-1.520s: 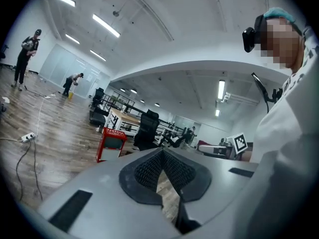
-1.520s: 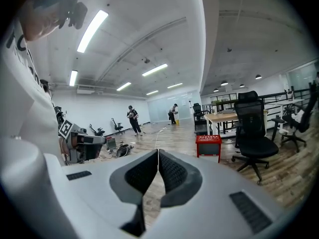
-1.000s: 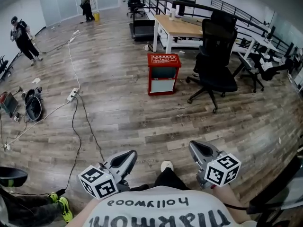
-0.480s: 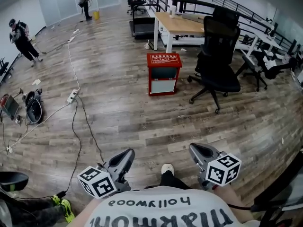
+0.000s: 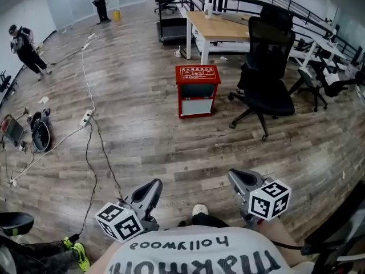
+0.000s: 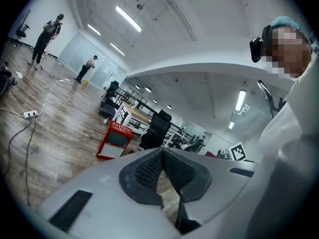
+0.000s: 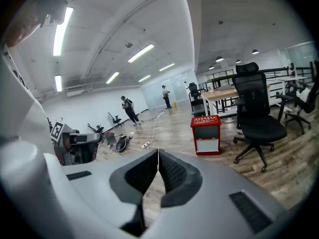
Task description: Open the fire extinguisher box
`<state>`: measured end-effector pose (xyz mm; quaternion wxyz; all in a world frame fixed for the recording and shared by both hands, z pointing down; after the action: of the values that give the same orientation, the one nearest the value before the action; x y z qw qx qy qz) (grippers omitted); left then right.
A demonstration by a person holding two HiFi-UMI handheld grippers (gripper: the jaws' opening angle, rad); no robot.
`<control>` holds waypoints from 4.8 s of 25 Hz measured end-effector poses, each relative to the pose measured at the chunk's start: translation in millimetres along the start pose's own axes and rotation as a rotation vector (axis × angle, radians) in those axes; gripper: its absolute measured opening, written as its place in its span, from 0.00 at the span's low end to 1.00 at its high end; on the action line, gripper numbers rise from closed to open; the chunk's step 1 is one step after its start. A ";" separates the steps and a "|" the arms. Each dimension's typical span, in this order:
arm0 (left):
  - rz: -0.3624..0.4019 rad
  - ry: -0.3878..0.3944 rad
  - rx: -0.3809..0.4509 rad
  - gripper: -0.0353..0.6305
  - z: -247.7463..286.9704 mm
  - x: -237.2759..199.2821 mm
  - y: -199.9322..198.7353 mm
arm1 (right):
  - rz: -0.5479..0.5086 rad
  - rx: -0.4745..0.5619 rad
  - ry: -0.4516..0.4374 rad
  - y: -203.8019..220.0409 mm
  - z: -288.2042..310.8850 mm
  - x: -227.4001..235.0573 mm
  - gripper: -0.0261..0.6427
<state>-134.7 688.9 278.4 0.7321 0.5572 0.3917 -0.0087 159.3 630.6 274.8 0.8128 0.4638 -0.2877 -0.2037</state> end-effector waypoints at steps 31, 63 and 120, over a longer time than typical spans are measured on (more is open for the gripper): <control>0.004 -0.092 0.101 0.06 156.1 -30.2 -35.6 | -0.081 -0.024 -0.027 -70.7 61.4 146.1 0.06; 0.012 0.033 -0.006 0.06 277.1 -113.4 -93.7 | -0.036 -0.009 -0.117 -121.7 158.8 169.7 0.06; 0.231 0.190 -0.109 0.06 450.9 -265.6 -227.7 | -0.024 -0.076 0.027 -249.8 372.6 270.6 0.06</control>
<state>-166.9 119.1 281.7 0.7171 0.5562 0.3924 0.1497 101.9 110.0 283.2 0.8311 0.4389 -0.2630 -0.2180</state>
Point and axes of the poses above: the fingertips, and each gripper's own axes: z forward along the fingers, x to its right, y out of its underside, the point moved 7 cm from there along -z, backward along the fingers, and after that the axes turned 4 degrees about x, right-handed, at the moved point
